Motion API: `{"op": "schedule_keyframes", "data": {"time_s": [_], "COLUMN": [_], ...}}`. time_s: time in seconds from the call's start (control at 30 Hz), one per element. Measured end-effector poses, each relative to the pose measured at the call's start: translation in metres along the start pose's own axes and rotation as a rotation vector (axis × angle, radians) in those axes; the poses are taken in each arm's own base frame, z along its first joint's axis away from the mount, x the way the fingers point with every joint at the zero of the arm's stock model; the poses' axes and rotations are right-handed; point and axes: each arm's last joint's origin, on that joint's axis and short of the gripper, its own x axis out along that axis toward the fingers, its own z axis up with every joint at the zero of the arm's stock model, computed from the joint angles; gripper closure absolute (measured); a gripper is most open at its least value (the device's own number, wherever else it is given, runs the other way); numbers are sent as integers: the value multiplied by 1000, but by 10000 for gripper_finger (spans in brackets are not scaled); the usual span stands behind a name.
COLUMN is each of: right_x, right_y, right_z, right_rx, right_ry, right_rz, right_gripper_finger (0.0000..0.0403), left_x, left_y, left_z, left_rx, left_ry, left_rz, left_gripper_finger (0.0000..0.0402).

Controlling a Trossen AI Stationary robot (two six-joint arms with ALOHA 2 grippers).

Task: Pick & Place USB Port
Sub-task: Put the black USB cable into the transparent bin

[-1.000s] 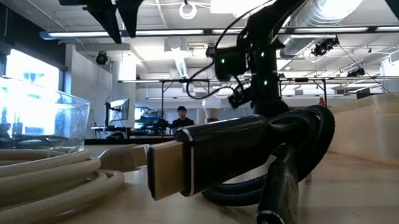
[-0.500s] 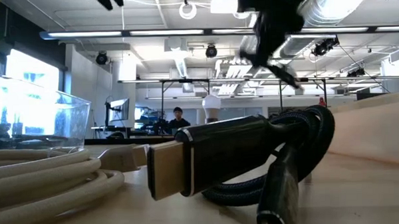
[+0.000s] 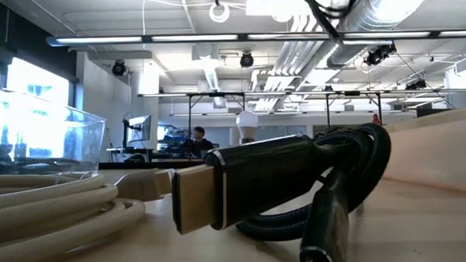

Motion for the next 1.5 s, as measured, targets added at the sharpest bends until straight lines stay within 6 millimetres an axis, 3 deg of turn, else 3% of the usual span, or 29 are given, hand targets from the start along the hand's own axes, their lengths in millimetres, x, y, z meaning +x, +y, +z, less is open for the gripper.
{"op": "schedule_keyframes", "data": {"time_s": [0.2, 0.53, 0.83, 1.1, 1.5], "right_x": [2, 30, 50, 51, 51], "right_y": [-5, -22, -34, -36, -35], "right_z": [8, 8, 3, 4, 5], "right_rx": [4, 4, 22, 36, 58], "right_ry": [-99, -137, -99, -112, -114], "right_rz": [101, 212, 186, 181, 190], "right_gripper_finger": [395, 395, 395, 395, 395], "left_x": [26, 52, 66, 65, 90], "left_y": [-22, -29, -29, -26, -31], "left_z": [-8, -5, 3, 8, 8], "left_rx": [136, 302, 431, 433, 479], "left_ry": [-138, -158, -246, -321, -336], "left_rz": [21, 35, 84, 106, 120], "left_gripper_finger": [218, 218, 218, 218, 218]}}
